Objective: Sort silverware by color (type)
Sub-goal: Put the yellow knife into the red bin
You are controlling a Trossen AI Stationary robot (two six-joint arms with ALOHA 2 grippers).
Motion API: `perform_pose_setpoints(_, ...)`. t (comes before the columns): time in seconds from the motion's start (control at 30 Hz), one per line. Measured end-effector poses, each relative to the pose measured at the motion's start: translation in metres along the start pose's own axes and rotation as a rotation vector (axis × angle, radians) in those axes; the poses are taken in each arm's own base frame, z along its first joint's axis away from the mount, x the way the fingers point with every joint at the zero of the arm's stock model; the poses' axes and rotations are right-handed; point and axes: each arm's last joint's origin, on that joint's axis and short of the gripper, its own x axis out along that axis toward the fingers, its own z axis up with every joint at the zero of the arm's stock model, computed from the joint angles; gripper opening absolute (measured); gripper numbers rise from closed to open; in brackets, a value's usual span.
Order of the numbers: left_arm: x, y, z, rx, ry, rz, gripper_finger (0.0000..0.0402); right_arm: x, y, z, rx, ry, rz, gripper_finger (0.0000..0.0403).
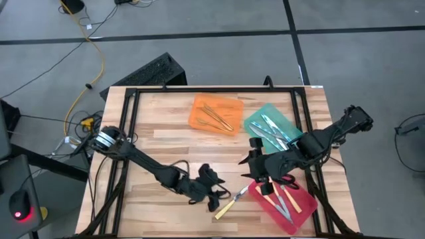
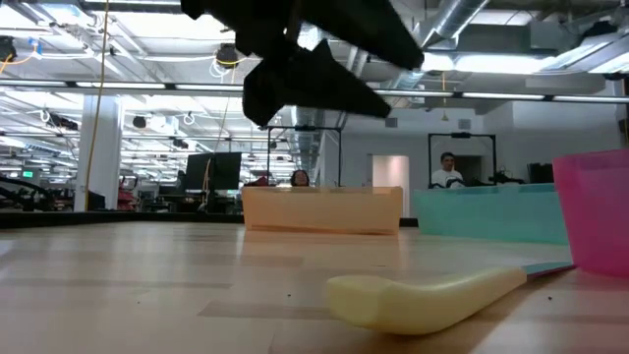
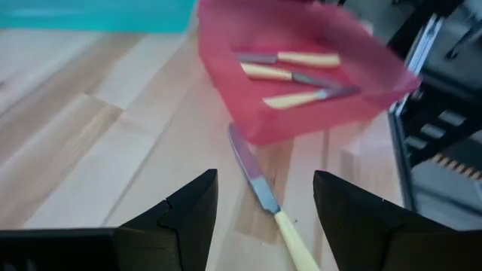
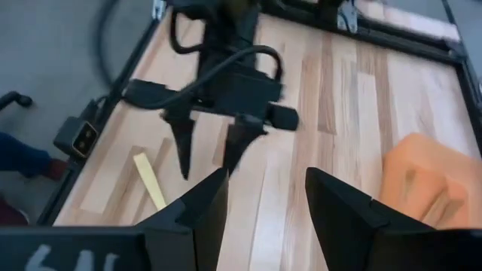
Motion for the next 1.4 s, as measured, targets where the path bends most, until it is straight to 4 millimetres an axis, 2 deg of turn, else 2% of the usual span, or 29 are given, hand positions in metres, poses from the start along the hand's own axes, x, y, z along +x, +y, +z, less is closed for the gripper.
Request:
perform_pose_setpoints(0.33,0.049,-0.03,-0.006,0.199,0.148,0.123,0.0201,0.001,-0.003,-0.004,0.027,0.036,-0.033,0.0198)
perform_pose_setpoints(0.53,0.08,-0.042,-0.015,0.22,0.213,0.144,0.0201,0.001,-0.003,-0.005,0.029,0.045,-0.037,0.0198)
perform_pose_setpoints(0.67,0.089,-0.043,-0.022,0.198,0.231,0.153,0.0201,0.001,-0.003,-0.005,0.03,0.045,-0.037,0.0198)
perform_pose_setpoints(1.17,0.085,-0.025,-0.04,0.248,0.346,0.3,0.0201,0.001,-0.003,-0.005,0.031,0.048,-0.04,0.0198)
perform_pose_setpoints(1.27,0.08,-0.019,-0.042,0.286,0.388,0.374,0.0201,0.001,-0.003,-0.005,0.045,0.052,-0.042,0.0198)
perform_pose_setpoints(1.4,0.071,-0.011,-0.04,0.246,0.407,0.477,0.0201,0.001,-0.005,-0.006,0.066,0.062,-0.048,0.0198)
